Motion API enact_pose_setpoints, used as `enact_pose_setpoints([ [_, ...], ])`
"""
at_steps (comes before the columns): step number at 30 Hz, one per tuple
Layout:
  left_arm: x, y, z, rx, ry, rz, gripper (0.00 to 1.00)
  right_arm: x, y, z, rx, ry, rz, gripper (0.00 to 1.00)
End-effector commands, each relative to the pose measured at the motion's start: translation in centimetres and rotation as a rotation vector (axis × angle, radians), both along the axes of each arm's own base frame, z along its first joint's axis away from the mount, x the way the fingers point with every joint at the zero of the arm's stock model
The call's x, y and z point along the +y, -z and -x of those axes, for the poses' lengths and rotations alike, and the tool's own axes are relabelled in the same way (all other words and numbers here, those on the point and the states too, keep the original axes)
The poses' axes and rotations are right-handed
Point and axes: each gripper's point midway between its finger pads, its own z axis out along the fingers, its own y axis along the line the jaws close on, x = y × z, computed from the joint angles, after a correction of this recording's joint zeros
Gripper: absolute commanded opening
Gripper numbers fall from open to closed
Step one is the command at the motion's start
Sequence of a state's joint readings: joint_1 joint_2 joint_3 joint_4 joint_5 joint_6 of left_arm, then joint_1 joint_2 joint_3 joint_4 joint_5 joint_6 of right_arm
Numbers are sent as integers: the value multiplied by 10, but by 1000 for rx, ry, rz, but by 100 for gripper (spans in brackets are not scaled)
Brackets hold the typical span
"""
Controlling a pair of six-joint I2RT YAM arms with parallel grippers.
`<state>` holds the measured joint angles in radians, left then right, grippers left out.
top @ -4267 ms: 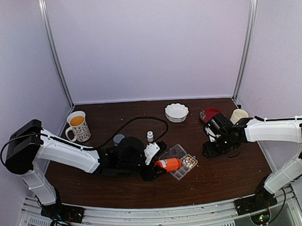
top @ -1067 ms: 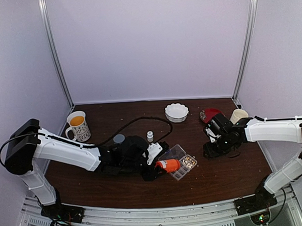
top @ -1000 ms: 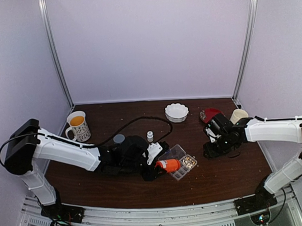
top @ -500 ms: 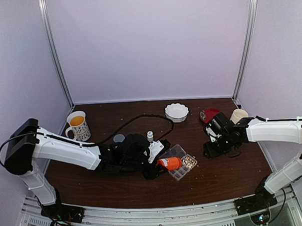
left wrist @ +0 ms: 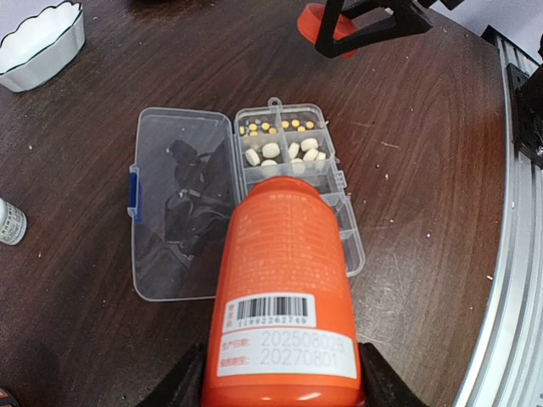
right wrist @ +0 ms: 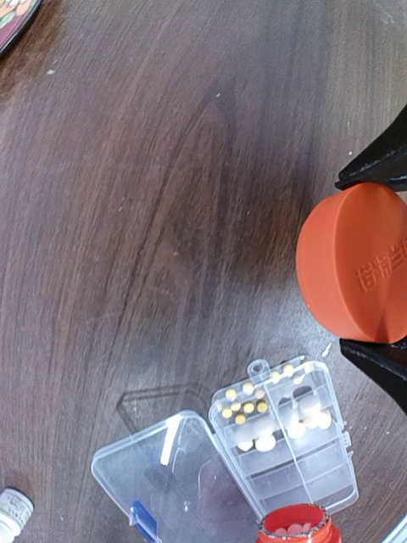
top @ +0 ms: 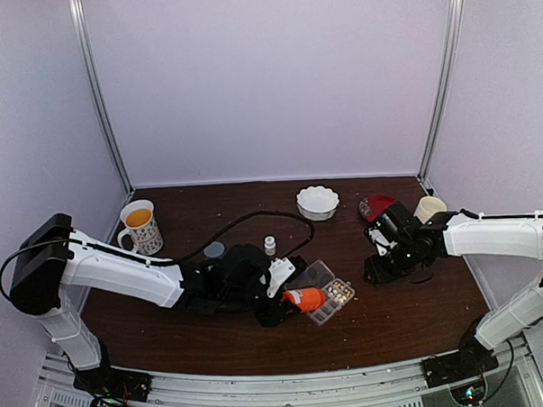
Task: Sort the pills into containers
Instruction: Pour the pill into the compartment of the pill container.
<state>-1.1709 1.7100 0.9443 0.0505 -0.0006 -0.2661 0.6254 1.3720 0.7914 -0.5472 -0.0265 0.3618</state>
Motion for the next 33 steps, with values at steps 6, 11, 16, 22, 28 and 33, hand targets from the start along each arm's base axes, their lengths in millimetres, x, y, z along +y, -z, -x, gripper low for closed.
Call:
enact_pose_setpoints([
  [6, -3, -12, 0, -30, 0, 61, 0, 14, -7, -12, -83, -49, -78, 0],
  [11, -3, -16, -1, -37, -3, 70, 0, -5, 4, -21, -74, 41, 35, 0],
  [16, -5, -29, -1, -50, 3, 98, 0, -21, 18, -27, -42, 96, 159, 0],
  [22, -3, -63, 1, -73, 7, 156, 0, -16, 24, -28, -26, 72, 163, 0],
  [28, -2, -45, -1, -67, 0, 111, 0, -12, 25, -31, -29, 67, 148, 0],
  [33, -6, -3, 0, -10, -9, 71, 0, -12, 28, -31, -19, 64, 157, 0],
])
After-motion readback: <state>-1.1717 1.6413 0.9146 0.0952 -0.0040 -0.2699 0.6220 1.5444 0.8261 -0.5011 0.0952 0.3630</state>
